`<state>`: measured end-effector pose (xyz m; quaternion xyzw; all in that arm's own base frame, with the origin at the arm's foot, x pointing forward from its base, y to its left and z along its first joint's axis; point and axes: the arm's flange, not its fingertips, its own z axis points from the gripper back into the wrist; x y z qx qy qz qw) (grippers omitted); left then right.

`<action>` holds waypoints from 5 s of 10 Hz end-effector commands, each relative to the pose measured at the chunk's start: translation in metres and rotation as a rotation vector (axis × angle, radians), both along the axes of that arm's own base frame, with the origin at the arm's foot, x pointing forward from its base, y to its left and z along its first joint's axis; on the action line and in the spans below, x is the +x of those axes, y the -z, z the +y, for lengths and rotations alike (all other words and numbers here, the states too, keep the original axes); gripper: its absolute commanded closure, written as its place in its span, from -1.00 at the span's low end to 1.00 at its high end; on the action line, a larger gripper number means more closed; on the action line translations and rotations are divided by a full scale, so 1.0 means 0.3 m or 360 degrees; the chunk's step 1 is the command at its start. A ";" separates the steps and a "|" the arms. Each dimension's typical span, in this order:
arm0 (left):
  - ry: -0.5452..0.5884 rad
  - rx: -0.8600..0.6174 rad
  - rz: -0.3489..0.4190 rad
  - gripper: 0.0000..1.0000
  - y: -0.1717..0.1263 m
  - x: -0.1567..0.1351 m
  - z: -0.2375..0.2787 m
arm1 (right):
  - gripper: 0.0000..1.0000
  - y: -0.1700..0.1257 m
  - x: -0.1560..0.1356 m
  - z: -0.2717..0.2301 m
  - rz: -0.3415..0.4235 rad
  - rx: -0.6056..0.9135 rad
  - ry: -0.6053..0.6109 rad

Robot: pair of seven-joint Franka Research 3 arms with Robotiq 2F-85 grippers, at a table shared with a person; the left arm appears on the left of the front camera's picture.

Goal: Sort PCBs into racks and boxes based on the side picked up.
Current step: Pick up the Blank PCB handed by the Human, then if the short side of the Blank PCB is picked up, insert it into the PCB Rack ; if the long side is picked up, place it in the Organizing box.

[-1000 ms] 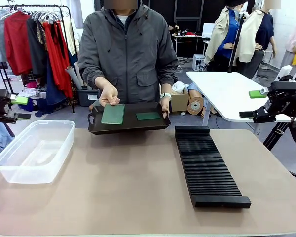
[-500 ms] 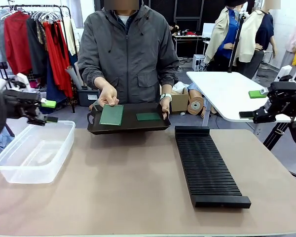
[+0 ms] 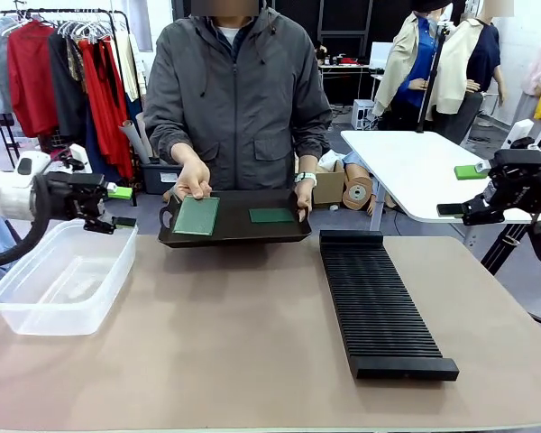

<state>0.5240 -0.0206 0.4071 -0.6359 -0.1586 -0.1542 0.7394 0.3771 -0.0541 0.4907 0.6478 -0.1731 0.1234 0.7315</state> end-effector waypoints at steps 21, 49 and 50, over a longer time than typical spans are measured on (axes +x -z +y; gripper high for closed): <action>0.0118 -0.0073 0.0217 -0.27 0.224 0.250 -0.339 | -1.00 -0.005 0.001 0.001 -0.0014 0.0008 0.0004; 0.0163 -0.0081 0.0279 1.00 0.274 0.259 -0.363 | -1.00 -0.005 0.001 0.001 -0.0014 0.0008 0.0004; 0.0163 -0.0081 0.0279 1.00 0.274 0.259 -0.363 | -1.00 -0.005 0.001 0.001 -0.0014 0.0008 0.0004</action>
